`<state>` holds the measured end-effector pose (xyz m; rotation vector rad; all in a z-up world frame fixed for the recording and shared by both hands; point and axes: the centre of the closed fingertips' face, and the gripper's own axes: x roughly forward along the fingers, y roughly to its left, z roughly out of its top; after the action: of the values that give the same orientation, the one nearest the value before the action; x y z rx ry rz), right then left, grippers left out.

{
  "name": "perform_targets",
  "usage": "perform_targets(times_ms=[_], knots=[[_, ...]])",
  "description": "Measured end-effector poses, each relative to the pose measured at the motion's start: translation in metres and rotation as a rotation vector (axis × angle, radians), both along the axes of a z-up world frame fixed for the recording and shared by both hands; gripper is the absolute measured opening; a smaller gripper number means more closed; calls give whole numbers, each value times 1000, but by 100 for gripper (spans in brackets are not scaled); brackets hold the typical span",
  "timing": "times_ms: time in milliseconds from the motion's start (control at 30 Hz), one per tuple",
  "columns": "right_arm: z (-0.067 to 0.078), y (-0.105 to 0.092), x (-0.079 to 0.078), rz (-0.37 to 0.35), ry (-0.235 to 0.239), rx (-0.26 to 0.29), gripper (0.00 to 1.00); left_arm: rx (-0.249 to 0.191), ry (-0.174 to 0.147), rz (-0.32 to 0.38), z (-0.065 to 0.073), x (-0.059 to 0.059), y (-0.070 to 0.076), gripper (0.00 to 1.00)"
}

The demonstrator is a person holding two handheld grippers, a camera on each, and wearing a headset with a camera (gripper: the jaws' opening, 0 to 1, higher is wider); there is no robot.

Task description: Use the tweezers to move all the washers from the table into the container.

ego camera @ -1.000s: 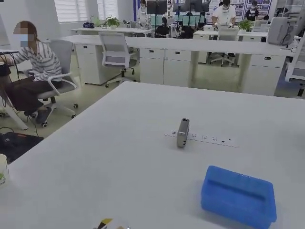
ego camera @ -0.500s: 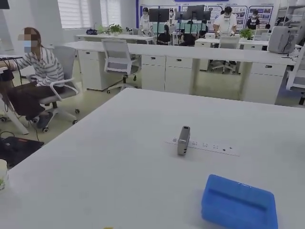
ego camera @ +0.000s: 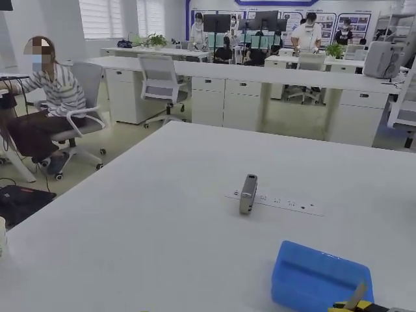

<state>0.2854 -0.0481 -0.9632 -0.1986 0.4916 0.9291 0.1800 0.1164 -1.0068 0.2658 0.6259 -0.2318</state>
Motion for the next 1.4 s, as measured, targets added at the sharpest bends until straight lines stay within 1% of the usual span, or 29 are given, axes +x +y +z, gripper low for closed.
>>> perform_targets(times_ms=[267, 633, 800, 1000, 1067, 1200, 1400], knots=[[10, -2, 15, -7, -22, -2, 2, -3, -2, 12, 0, 0, 2, 92], [15, -1, 32, -20, -37, 1, 2, 7, 12, 7, -2, 0, 2, 91], [14, -2, 42, -27, -38, -1, 2, 12, 16, 3, -3, -1, 2, 91], [10, -5, 51, -53, -19, 9, 2, 15, 16, 5, -3, 0, 2, 91], [8, -7, 53, -58, -23, -1, 2, 14, 14, 8, -3, 0, 3, 91], [5, -10, 60, -71, -16, 2, 2, 14, 19, 5, -4, -1, 2, 90], [-2, -15, 73, -93, -22, -9, 2, 22, 27, -11, -5, -1, 0, 90]])
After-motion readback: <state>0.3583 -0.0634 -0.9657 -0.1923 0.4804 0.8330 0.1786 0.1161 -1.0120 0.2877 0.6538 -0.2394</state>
